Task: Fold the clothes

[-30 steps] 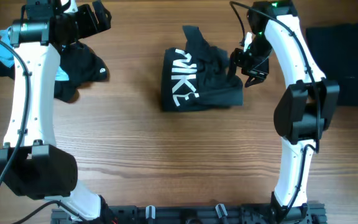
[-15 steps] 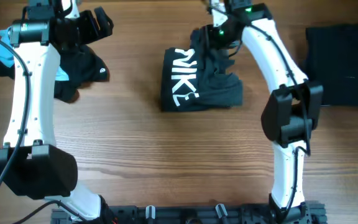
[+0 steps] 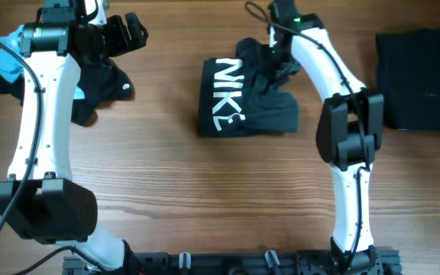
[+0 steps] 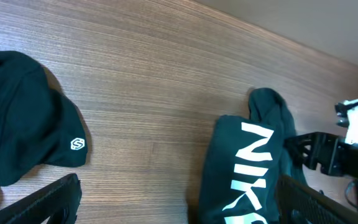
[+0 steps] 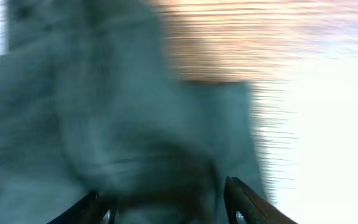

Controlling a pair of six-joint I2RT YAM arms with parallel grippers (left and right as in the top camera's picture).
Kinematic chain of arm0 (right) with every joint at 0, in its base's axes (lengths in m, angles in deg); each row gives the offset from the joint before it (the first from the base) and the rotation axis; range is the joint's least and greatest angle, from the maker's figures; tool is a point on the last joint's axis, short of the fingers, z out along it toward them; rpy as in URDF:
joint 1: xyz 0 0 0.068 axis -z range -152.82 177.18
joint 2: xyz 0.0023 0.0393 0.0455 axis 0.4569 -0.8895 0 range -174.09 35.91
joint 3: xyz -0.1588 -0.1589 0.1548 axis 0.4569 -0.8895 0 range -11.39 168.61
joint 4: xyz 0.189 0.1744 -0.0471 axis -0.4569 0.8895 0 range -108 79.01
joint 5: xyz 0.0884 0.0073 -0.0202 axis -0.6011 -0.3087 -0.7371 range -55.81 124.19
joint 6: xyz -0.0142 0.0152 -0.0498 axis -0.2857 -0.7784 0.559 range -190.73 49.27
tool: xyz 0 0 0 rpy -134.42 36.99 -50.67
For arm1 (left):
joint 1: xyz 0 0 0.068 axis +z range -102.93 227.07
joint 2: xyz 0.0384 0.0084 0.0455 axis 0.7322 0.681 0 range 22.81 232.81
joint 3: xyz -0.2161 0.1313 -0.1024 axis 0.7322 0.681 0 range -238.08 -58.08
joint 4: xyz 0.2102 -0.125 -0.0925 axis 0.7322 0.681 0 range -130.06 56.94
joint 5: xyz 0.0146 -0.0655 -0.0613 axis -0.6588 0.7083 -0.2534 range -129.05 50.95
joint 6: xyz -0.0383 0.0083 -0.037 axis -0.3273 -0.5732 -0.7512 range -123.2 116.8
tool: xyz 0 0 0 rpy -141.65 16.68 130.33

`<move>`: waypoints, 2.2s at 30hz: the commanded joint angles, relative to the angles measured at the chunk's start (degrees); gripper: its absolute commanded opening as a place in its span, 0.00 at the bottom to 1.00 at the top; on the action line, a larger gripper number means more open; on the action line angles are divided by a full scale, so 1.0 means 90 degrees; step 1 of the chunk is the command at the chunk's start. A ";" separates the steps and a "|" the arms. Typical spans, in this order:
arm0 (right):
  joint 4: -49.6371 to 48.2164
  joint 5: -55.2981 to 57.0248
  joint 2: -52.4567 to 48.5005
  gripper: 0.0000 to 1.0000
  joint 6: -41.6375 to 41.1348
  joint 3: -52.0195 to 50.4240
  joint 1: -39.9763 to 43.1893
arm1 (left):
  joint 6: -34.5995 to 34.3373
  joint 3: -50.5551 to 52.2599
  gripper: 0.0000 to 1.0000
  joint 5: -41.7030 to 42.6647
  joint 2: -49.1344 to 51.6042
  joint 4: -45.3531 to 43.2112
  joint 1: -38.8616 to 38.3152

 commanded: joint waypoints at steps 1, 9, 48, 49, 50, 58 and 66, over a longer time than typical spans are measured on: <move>0.0168 -0.0032 -0.0061 0.57 -0.0345 0.0010 0.0508 | 0.0104 -0.0024 0.99 0.0078 0.0017 0.0000 -0.0012; 0.0571 -0.0255 -0.0056 0.83 -0.0364 0.0010 0.0852 | 0.0104 -0.0024 0.99 0.0053 0.0017 -0.0068 -0.0012; 0.0435 -0.1328 0.0583 0.04 -0.1877 -0.1690 -0.2013 | 0.0576 0.0015 1.00 0.0034 0.0034 -0.0180 0.1059; 0.0442 -0.1231 0.0583 0.04 -0.2052 -0.1970 -0.2013 | 0.0578 0.0015 1.00 0.0034 0.0034 -0.0187 0.1088; 0.0427 -0.1217 0.0583 0.04 -0.2140 -0.2166 -0.2013 | 0.0578 0.0015 1.00 0.0034 0.0034 -0.0189 0.1107; -0.0029 -0.0767 0.0583 0.04 -0.2487 -0.3441 -0.1494 | 0.0578 0.0015 1.00 0.0034 0.0034 -0.0267 0.1139; -0.1134 -0.0002 0.0583 0.04 -0.1081 -0.3526 -0.0066 | 0.0576 0.0015 1.00 0.0034 0.0036 -0.0359 0.1139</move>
